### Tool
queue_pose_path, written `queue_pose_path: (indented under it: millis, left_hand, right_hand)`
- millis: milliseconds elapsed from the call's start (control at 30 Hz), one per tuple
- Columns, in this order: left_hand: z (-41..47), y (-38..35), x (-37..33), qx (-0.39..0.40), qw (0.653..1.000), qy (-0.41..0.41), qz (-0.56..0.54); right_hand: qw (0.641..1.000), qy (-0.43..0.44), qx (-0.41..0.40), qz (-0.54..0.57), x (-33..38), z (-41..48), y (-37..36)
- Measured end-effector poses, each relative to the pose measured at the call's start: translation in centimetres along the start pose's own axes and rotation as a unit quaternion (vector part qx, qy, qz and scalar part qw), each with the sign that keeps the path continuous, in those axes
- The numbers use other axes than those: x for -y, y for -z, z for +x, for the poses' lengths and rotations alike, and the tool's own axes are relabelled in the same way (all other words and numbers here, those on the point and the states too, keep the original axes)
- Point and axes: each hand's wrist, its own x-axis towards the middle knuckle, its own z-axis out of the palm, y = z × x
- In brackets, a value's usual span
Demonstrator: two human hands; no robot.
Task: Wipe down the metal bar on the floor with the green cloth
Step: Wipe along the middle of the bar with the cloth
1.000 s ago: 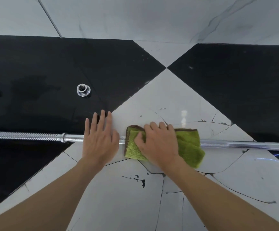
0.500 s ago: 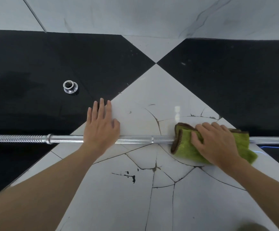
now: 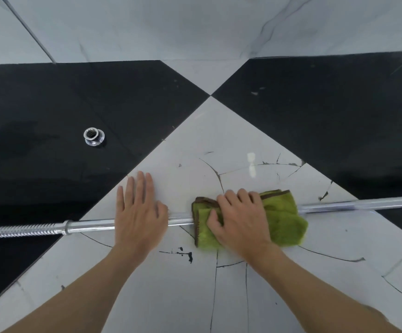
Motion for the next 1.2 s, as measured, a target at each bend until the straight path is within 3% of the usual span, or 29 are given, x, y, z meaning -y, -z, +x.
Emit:
queue_pose_path:
  millis: [200, 567, 700, 867, 967, 1067, 1200]
  left_hand:
    - [-0.5, -0.2, 0.4, -0.005, 1.000, -0.012, -0.002]
    - [1.2, -0.2, 0.6, -0.045, 0.999, -0.021, -0.020]
    - [0.8, 0.7, -3.8, -0.077, 0.995, 0.002, -0.060]
    - [-1.7, -0.8, -14.9, -0.050, 0.994, -0.071, -0.066]
    - [-1.6, -1.6, -20.1, -0.020, 0.997, -0.026, -0.071]
    - [-0.3, -1.1, -21.5, 0.016, 0.997, 0.019, -0.072]
    - [1.6, 0.1, -21.2, 0.092, 0.994, 0.015, -0.049]
  right_hand:
    - [0.999, 0.051, -0.004, -0.016, 0.8, 0.1, -0.6]
    - [0.998, 0.045, 0.014, -0.029, -10.6, -1.0, 1.1]
    - [0.999, 0.035, 0.020, -0.032, -15.7, -1.2, 1.8]
    - [0.998, 0.035, 0.037, -0.040, -21.3, -1.0, 2.2]
    - [0.997, 0.043, 0.048, -0.034, -24.5, -0.8, 2.4]
    - [0.996, 0.042, 0.068, -0.036, -28.2, -0.6, 3.2]
    - [0.995, 0.030, 0.079, -0.049, -34.6, -1.2, 4.3]
